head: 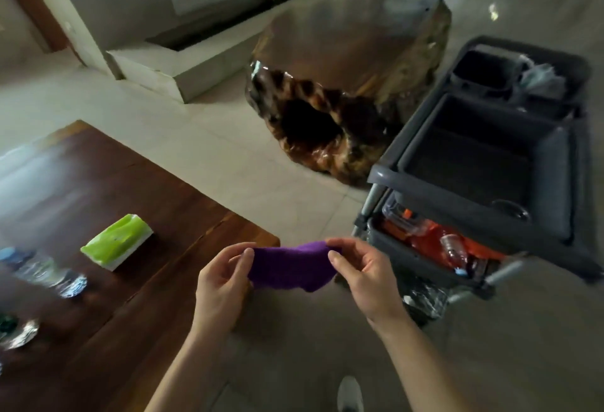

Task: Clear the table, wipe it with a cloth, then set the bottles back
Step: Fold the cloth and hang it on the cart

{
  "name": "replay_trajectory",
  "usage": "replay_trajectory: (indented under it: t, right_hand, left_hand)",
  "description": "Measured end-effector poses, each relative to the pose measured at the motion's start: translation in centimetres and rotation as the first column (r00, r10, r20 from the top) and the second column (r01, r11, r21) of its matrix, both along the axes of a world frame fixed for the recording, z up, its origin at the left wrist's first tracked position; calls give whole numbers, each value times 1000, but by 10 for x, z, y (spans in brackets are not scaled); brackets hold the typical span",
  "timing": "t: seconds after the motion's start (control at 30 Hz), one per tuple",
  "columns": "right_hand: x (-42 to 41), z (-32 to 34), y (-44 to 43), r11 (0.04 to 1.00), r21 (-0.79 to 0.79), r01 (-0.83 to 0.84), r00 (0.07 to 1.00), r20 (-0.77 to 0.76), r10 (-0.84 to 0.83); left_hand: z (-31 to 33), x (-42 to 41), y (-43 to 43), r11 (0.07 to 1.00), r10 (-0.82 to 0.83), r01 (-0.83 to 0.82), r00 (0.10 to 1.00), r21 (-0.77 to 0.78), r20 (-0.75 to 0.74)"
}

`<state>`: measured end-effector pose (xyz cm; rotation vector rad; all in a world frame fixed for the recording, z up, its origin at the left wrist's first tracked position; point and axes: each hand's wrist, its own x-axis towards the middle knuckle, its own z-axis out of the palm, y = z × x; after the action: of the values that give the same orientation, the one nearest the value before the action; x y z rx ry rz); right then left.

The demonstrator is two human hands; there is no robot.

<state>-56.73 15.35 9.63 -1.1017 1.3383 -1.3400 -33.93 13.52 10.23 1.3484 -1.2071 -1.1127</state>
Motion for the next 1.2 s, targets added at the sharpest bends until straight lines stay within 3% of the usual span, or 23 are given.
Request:
replay_trajectory:
  t: [0.3,0.43,0.83,1.2]
  right_hand:
    - [-141,19,0,979,-77,186,975,-112,-194]
    - [-187,33,2,966,-108,235,962,-117,-248]
    - [-290,95,12,885,-276,374,875,-211,-435]
    - [-303,39,20,914,-22,404,879,-269,-395]
  left_hand:
    - [16,-145,-53,963,-252,263,954,-54,164]
    - [29,-195,-68,935,-346,354,928,-37,137]
    - [101,-310,-96,852,-451,456,889,-257,81]
    - [44,-334,-95,874,-458,481,860,-61,225]
